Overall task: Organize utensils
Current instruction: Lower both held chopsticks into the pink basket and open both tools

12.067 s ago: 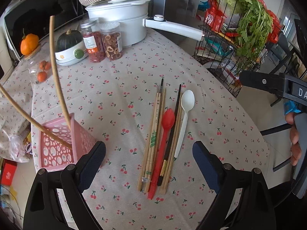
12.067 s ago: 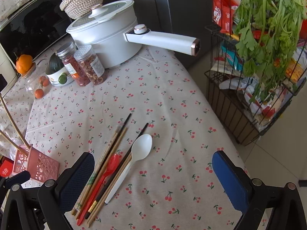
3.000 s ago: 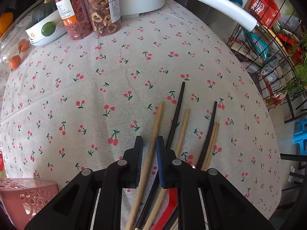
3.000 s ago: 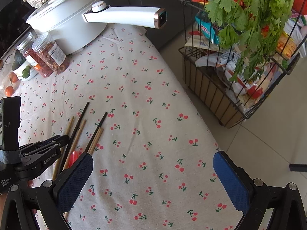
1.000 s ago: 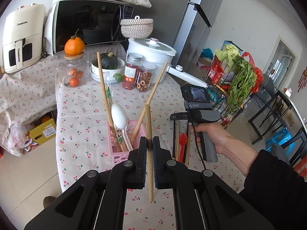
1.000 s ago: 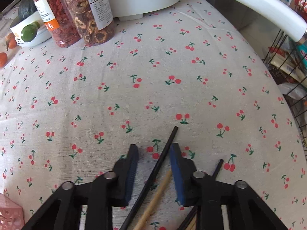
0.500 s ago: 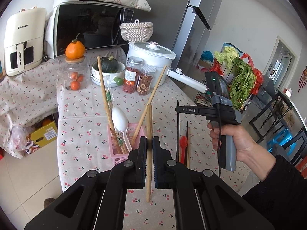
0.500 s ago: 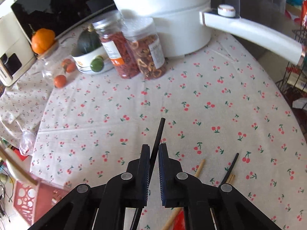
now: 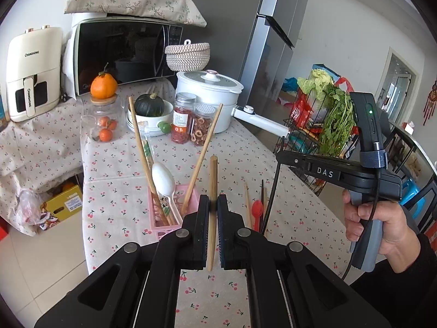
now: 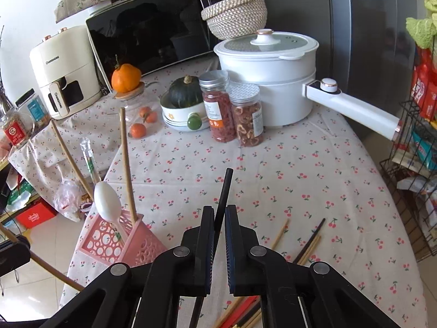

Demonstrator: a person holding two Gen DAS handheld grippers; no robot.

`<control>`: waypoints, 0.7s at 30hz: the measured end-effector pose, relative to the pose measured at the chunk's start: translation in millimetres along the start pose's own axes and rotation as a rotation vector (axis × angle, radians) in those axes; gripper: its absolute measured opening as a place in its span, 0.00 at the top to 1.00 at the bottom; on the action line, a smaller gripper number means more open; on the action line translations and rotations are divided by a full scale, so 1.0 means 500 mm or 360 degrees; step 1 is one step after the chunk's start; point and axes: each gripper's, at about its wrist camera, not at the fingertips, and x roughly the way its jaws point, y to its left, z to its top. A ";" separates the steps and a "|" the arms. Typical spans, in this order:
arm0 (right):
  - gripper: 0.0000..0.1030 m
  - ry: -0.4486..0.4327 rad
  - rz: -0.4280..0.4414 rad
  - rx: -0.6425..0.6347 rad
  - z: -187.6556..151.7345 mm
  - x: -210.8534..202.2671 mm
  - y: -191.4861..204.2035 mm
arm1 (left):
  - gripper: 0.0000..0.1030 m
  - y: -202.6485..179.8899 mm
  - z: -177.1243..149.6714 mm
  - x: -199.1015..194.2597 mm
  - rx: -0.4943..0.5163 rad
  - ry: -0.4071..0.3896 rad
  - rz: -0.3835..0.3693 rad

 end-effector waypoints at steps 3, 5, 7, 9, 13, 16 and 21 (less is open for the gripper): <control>0.94 -0.0033 -0.0021 -0.0050 -0.005 -0.023 0.016 | 0.95 -0.005 0.004 -0.007 0.0003 -0.0030 -0.0005; 0.94 -0.0054 -0.0023 -0.0081 -0.007 -0.037 0.025 | 0.95 -0.009 0.008 -0.013 0.0005 -0.0052 -0.0011; 0.95 -0.0078 -0.0024 -0.0109 -0.008 -0.050 0.036 | 0.95 -0.009 0.012 -0.020 0.0004 -0.0078 -0.0016; 0.95 -0.0098 -0.0004 -0.0125 -0.006 -0.061 0.045 | 0.95 -0.010 0.018 -0.029 -0.0001 -0.0108 -0.0017; 0.96 -0.0138 0.0046 -0.0149 0.006 -0.085 0.063 | 0.95 -0.002 0.036 -0.057 -0.0027 -0.0198 -0.0017; 0.96 -0.0183 0.0078 -0.0158 0.017 -0.106 0.075 | 0.95 0.009 0.055 -0.083 -0.0042 -0.0288 0.0005; 0.96 -0.0240 0.0174 -0.0135 0.046 -0.136 0.091 | 0.95 0.038 0.083 -0.114 -0.0087 -0.0422 0.0083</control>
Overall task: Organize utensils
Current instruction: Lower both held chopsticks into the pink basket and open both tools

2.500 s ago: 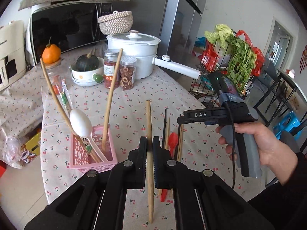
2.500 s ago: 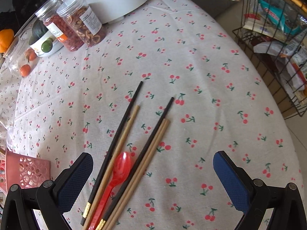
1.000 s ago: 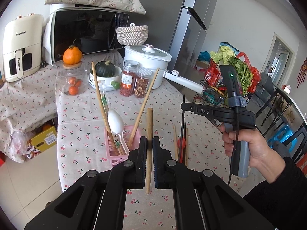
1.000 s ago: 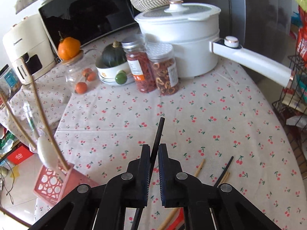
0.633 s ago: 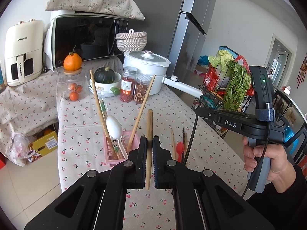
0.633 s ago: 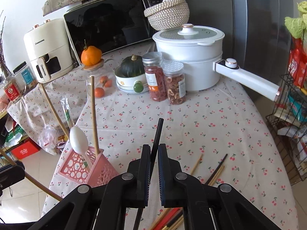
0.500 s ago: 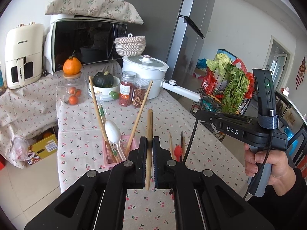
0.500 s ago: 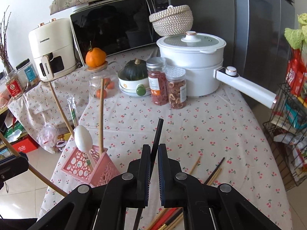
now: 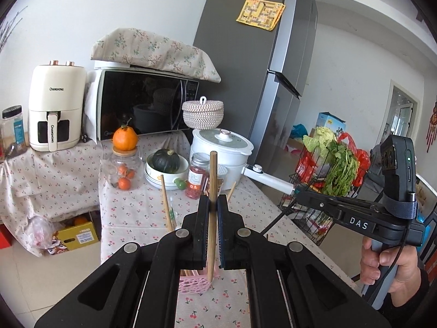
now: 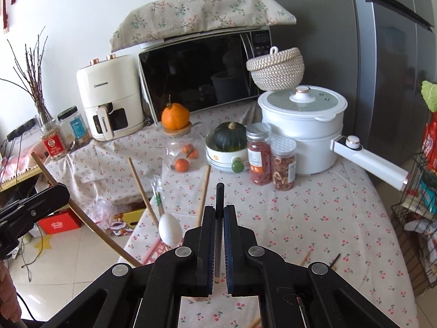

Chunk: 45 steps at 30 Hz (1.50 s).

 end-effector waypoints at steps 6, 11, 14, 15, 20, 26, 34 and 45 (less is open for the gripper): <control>0.96 -0.0093 0.0060 0.0022 0.043 -0.028 0.012 | 0.95 0.027 0.021 0.002 -0.0036 -0.0076 0.0090; 0.96 -0.0173 0.0110 0.0058 0.070 -0.051 0.018 | 0.95 0.034 0.029 0.006 -0.0040 -0.0118 0.0123; 0.96 -0.0208 0.0135 0.0081 0.081 -0.055 0.025 | 0.95 0.033 0.029 0.016 -0.0030 -0.0116 0.0140; 0.96 -0.0218 0.0141 0.0085 0.084 -0.054 0.028 | 0.95 0.032 0.028 0.020 -0.0023 -0.0107 0.0145; 0.96 -0.0258 0.0195 0.0097 0.092 -0.033 0.042 | 0.95 0.041 0.016 0.076 -0.0004 0.0009 0.0200; 0.96 -0.0198 0.0191 0.0103 0.088 0.018 0.053 | 0.95 0.062 -0.005 0.134 -0.0073 0.0127 0.0169; 0.93 -0.0090 0.0248 0.0173 0.069 0.077 0.039 | 0.74 0.061 -0.015 0.157 -0.0073 0.0196 0.0175; 0.39 -0.0095 0.0213 0.0273 0.063 0.055 -0.010 | 0.11 0.072 -0.024 0.116 -0.0163 0.0192 0.0200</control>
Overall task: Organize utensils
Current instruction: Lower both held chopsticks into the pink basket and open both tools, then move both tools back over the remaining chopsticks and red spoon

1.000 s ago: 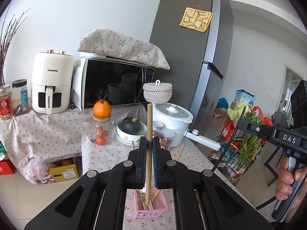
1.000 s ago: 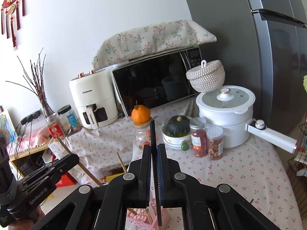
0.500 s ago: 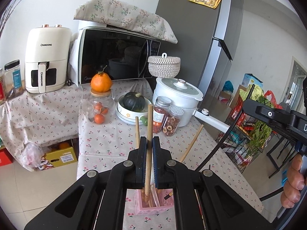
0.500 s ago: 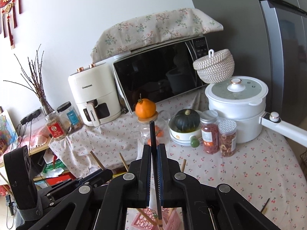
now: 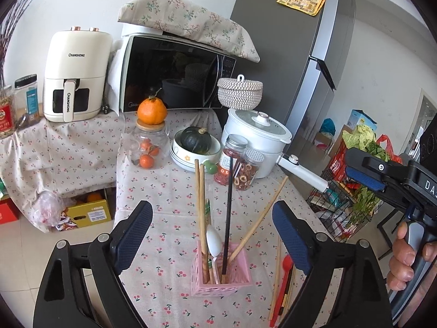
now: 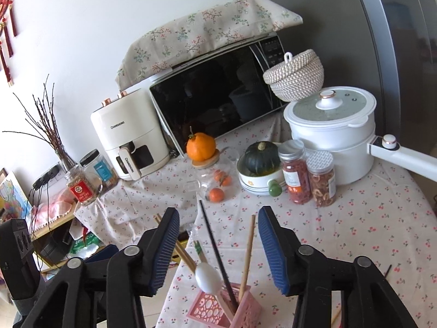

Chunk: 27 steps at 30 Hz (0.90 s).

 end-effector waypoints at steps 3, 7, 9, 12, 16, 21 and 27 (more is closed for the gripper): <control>0.24 -0.0010 -0.0044 -0.0003 -0.003 -0.014 -0.016 | 0.07 0.008 -0.013 -0.001 -0.0017 0.0061 -0.0007; 0.14 0.0020 -0.0131 -0.0021 -0.017 -0.020 -0.042 | 0.04 0.013 -0.039 -0.001 -0.0020 0.0149 -0.0007; 0.11 0.0055 -0.0179 -0.0038 -0.030 -0.017 -0.056 | 0.04 0.011 -0.055 0.003 -0.0012 0.0209 -0.0022; 0.10 0.0129 -0.0246 -0.0051 -0.052 -0.008 -0.080 | 0.04 0.004 -0.084 0.013 0.0000 0.0294 -0.0050; 0.09 0.0239 -0.0329 -0.0027 -0.083 0.005 -0.122 | 0.04 -0.013 -0.128 0.029 0.0055 0.0360 -0.0035; 0.09 0.0383 -0.0454 0.0014 -0.121 0.024 -0.180 | 0.04 -0.048 -0.178 0.068 0.0098 0.0515 -0.0078; 0.09 0.0535 -0.0582 0.0066 -0.156 0.037 -0.247 | 0.04 -0.098 -0.215 0.106 0.0110 0.0631 -0.0117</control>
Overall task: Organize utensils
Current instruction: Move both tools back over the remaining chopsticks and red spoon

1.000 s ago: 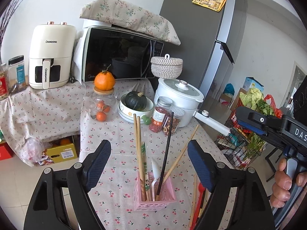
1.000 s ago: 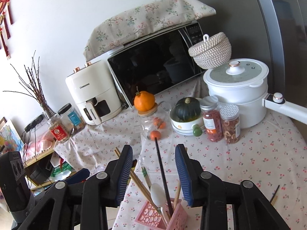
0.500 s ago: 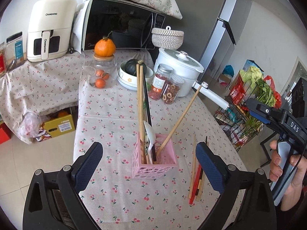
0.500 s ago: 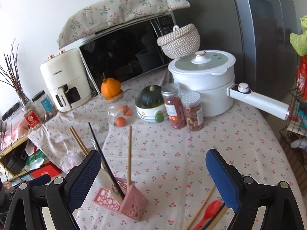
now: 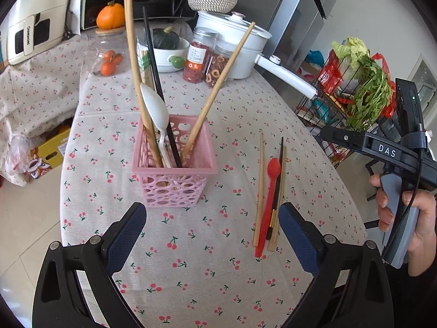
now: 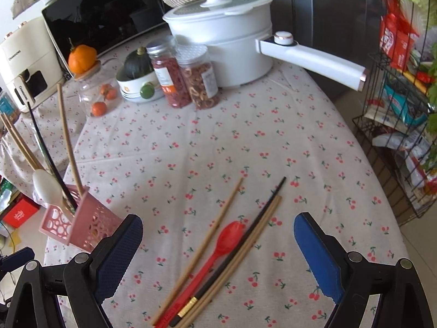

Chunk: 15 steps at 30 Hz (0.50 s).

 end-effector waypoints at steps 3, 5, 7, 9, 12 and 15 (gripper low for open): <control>0.09 0.0065 -0.0045 0.0050 -0.006 0.016 -0.033 | 0.04 -0.034 -0.005 0.017 0.0038 0.0019 0.0025; 0.09 0.0099 -0.0074 0.0083 -0.011 0.023 -0.055 | 0.04 -0.057 -0.010 0.025 0.0079 0.0034 0.0036; 0.09 0.0139 -0.0105 0.0099 -0.016 0.031 -0.074 | 0.04 -0.077 -0.015 0.037 0.0105 0.0045 0.0051; 0.09 0.0176 -0.0137 0.0103 -0.020 0.038 -0.091 | 0.04 -0.092 -0.015 0.049 0.0110 0.0049 0.0060; 0.09 0.0240 -0.0178 0.0108 -0.025 0.054 -0.110 | 0.04 -0.120 -0.013 0.065 0.0148 0.0062 0.0090; 0.09 0.0307 -0.0197 0.0107 -0.025 0.074 -0.127 | 0.04 -0.151 -0.012 0.075 0.0228 0.0071 0.0096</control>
